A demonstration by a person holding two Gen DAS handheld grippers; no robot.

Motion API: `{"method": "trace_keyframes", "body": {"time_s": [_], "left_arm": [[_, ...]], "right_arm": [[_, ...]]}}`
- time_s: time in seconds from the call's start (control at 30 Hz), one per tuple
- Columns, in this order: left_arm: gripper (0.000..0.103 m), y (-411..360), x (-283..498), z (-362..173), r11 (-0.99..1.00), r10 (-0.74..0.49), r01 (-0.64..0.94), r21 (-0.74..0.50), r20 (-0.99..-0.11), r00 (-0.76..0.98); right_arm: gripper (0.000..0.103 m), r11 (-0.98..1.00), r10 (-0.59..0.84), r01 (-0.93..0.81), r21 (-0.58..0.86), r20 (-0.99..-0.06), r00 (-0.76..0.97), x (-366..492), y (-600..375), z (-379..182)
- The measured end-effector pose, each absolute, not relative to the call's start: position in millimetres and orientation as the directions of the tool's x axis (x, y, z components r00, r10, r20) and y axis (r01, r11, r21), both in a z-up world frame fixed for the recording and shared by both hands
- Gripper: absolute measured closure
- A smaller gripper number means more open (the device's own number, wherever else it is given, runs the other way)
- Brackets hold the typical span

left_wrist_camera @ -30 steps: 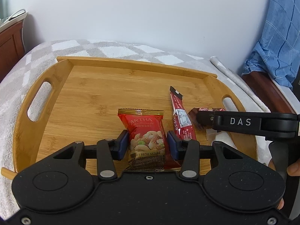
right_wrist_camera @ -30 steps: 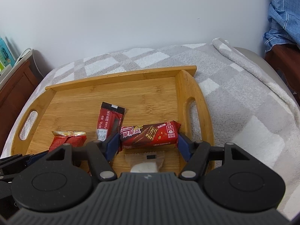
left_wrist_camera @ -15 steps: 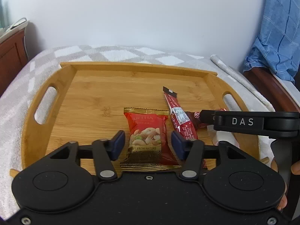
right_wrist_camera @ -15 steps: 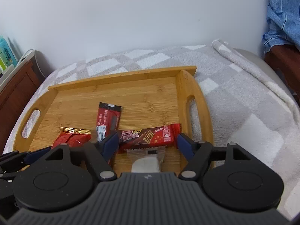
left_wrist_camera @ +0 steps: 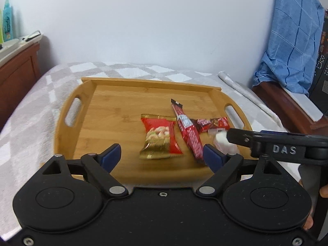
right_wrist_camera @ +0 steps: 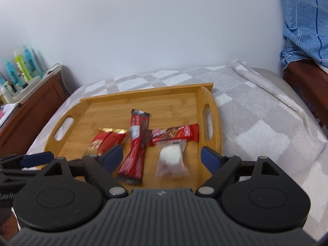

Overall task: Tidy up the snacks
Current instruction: 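Carry both packs onto the tray and open both tools to release, then grasp Biscoff biscuit with left tool while right tool grasps pink-ended bag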

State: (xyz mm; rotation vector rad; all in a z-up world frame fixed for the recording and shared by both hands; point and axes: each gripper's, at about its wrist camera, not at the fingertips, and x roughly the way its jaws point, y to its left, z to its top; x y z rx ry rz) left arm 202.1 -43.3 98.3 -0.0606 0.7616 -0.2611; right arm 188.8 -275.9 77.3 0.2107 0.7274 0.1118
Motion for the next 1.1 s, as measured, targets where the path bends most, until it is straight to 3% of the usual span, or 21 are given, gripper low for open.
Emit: {"method": "trace_keyframes", "body": {"time_s": [0.33, 0.8, 0.97, 1.03, 1.07, 1.1], "left_arm": [[0.012, -21.0, 132.3, 103.1, 0.972, -0.233, 0.197, -0.129, -0.64, 0.732], [0.009, 9.6, 64.7, 75.9, 0.983, -0.181, 0.138, -0.118, -0.599, 0.78], [0.009, 15.2, 53.8, 65.5, 0.987, -0.158, 0.12, -0.102, -0.608, 0.778], [0.022, 15.1, 49.1, 61.1, 0.988, -0.152, 0.12, -0.093, -0.611, 0.777], [0.044, 13.9, 47.5, 58.7, 0.989, -0.15, 0.123, -0.086, -0.615, 0.774], [0.059, 13.2, 46.2, 56.1, 0.99, -0.14, 0.117, -0.078, -0.626, 0.767]], "right_arm": [[0.0, 0.978, 0.169, -0.061, 0.197, -0.594, 0.786, 116.8, -263.1, 75.8], [0.0, 0.996, 0.049, 0.0, 0.085, -0.573, 0.818, 48.7, -250.3, 46.0], [0.0, 0.993, 0.03, 0.046, 0.112, -0.595, 0.803, 45.0, -256.0, 33.7], [0.0, 0.99, 0.024, 0.064, 0.127, -0.592, 0.805, 44.3, -257.6, 31.3], [0.0, 0.989, 0.018, 0.073, 0.13, -0.591, 0.806, 43.6, -257.9, 30.0], [0.0, 0.988, 0.017, 0.078, 0.134, -0.591, 0.806, 43.3, -258.2, 28.6]]}}
